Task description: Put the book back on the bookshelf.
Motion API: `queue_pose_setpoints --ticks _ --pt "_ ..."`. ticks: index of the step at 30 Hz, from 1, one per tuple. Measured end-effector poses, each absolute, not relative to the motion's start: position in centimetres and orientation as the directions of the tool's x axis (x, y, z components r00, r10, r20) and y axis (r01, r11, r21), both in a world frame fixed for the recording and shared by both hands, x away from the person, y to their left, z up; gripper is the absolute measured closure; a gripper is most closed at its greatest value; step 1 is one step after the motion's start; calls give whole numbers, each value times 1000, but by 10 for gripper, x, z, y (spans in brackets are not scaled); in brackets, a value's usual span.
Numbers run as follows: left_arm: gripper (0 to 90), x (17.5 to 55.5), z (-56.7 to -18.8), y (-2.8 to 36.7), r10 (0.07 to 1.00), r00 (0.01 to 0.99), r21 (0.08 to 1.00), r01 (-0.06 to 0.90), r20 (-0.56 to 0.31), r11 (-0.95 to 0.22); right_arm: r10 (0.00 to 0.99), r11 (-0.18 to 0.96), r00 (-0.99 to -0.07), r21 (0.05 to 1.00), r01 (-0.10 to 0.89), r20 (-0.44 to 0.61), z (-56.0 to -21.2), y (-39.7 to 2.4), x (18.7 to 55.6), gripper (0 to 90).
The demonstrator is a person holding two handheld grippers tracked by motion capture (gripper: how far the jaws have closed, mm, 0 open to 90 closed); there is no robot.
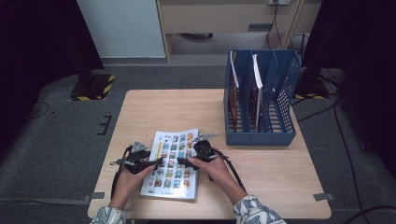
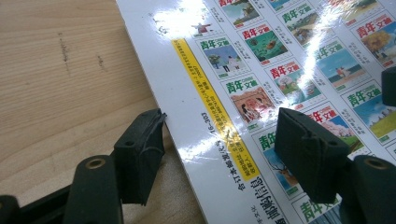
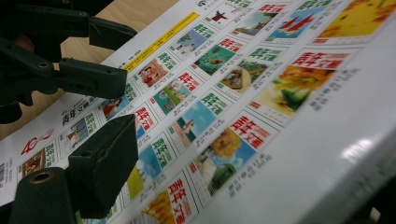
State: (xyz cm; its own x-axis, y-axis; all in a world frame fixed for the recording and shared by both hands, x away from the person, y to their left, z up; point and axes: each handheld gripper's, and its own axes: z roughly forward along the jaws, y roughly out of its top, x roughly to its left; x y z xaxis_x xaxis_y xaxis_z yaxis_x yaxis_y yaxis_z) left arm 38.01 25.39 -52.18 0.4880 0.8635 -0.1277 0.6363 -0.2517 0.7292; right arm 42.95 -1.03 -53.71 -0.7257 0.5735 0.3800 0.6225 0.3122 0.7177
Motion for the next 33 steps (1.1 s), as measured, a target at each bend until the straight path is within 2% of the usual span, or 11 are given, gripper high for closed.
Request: queue_pose_setpoints --ticks 8,14,27,29,30,33 --pt "321 381 -522 255 866 477 724 650 -151 -232 588 319 -715 704 634 378 -535 -5 432 171" --pt "322 380 -522 255 865 480 725 648 -149 -234 606 306 -691 686 660 394 -529 -6 436 261" --pt "321 380 -522 257 862 484 727 644 -147 -238 602 298 -684 680 670 411 -522 7 439 253" --pt "320 380 -522 257 862 485 728 643 -146 -238 609 286 -675 678 678 418 -522 7 440 282" --pt "320 380 -522 257 863 483 727 645 -147 -237 620 267 -654 666 696 434 -522 6 441 361" --pt "317 380 -522 257 864 482 726 645 -142 -241 630 233 -629 662 712 455 -521 4 444 478"
